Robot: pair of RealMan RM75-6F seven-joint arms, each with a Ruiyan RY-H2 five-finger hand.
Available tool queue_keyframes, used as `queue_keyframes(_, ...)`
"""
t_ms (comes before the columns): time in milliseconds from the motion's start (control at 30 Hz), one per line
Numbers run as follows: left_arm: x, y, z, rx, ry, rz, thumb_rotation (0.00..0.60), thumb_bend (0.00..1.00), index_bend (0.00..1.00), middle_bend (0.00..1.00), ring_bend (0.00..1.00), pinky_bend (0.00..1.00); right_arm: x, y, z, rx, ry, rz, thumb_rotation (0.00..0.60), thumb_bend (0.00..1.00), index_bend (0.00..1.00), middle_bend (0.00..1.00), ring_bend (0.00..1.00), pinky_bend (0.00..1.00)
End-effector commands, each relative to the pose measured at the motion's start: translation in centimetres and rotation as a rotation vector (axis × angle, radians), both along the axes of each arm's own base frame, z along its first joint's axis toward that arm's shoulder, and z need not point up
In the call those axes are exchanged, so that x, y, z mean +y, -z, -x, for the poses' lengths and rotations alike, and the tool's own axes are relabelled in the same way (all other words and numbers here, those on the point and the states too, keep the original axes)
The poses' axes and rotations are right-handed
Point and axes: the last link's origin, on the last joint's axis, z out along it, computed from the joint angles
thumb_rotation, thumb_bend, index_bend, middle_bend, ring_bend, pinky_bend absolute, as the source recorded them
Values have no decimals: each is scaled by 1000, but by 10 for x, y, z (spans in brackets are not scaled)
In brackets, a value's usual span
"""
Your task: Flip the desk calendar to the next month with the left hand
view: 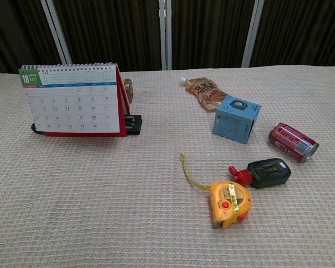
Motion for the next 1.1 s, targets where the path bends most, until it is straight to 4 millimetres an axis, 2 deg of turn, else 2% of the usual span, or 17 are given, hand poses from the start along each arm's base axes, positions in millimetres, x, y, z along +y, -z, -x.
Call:
queue_keyframes(33,0,0,0,1,-1,1,600,28,0,0,0,0,-1,1,0,0,1,-2,600,64,21,0,0,0)
queue_keyframes(367,4,3,5,-10,-22,11,600,40,0,0,0,0,0,1,-2,0,-5,-2,600,64,21,0,0,0)
queue_keyframes(433,7,5,6,-26,-30,14,600,100,0,0,1,5,0,2,-1,1,-2,-4,600,64,21,0,0,0)
queue_keyframes(467,9,6,7,-34,-36,16,600,163,0,27,59,57,0,2,-1,1,0,-5,600,64,21,0,0,0)
queue_keyframes(533,16,10,10,-49,-54,5,600,338,0,244,313,262,0,3,0,0,4,-7,600,64,21,0,0,0)
queue_keyframes(567,22,13,11,-61,-65,1,600,452,0,418,493,395,-1,3,0,0,4,-7,600,64,21,0,0,0)
queue_keyframes(600,26,17,11,-90,-73,6,600,567,0,552,609,478,-1,3,0,0,4,-6,600,64,21,0,0,0)
queue_keyframes(633,30,22,12,-132,-89,19,600,625,0,598,648,504,-1,3,0,0,3,-6,600,64,21,0,0,0)
queue_keyframes(700,38,38,16,-239,-155,94,600,732,0,640,699,537,-1,4,0,1,1,-7,600,64,21,0,0,0)
queue_keyframes(800,51,50,22,-306,-235,191,600,791,0,645,712,549,0,4,0,4,3,-11,600,64,21,0,0,0)
queue_keyframes(1100,80,65,21,-310,-336,315,600,830,0,648,718,556,1,0,0,-5,2,2,600,64,20,0,0,0)
